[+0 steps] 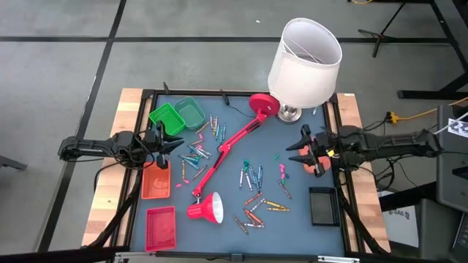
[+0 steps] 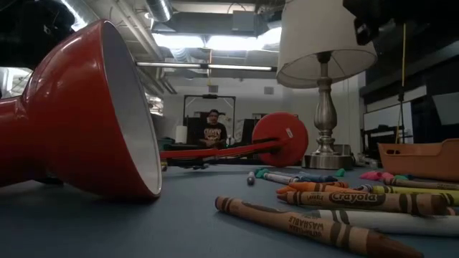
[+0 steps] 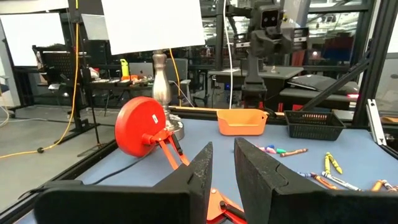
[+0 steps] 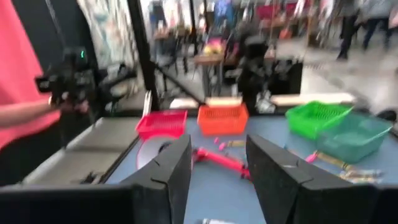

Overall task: Sort crayons
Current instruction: Put the brown crayon into the right orange bin

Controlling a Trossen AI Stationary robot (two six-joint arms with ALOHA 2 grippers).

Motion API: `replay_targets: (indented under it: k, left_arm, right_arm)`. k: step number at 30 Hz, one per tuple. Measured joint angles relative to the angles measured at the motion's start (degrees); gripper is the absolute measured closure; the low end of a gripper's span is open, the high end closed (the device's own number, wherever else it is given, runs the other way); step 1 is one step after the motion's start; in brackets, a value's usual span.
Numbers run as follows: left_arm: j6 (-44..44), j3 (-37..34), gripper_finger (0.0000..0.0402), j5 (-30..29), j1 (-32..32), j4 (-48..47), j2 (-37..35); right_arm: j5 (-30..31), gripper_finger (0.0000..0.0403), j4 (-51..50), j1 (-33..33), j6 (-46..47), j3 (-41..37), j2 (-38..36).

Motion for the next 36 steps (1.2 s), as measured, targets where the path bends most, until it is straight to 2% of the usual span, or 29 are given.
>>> replay_targets:
  k: [4, 8, 16, 25, 31, 36]
  left_arm:
    - [0.00, 0.01, 0.0349, 0.18, 0.00, 0.02, -0.02]
    - [0.00, 0.00, 0.0349, 0.58, 0.00, 0.00, 0.00]
    - [0.00, 0.00, 0.0349, 0.66, -0.01, -0.04, -0.02]
    - [0.00, 0.02, 0.0349, 0.68, 0.01, -0.04, 0.00]
    - [0.00, 0.02, 0.0349, 0.68, 0.00, -0.06, 0.00]
    - [0.00, 0.02, 0.0349, 0.68, 0.01, -0.07, 0.01]
  right_arm:
    - [0.92, 0.0252, -12.06, 4.11, 0.80, 8.11, 6.50]
    - [5.16, 0.0252, -22.20, 9.42, 5.61, 16.03, 13.14]
    - [11.59, 0.0252, -38.84, 18.13, 24.59, 28.84, 26.58]
    - [12.42, 0.0252, -47.18, 23.89, 42.12, 31.43, 38.42]
    - [12.03, 0.0252, -52.97, 24.81, 51.97, 31.43, 44.27]
    - [12.05, 0.0252, -54.91, 24.79, 56.58, 31.43, 48.74]
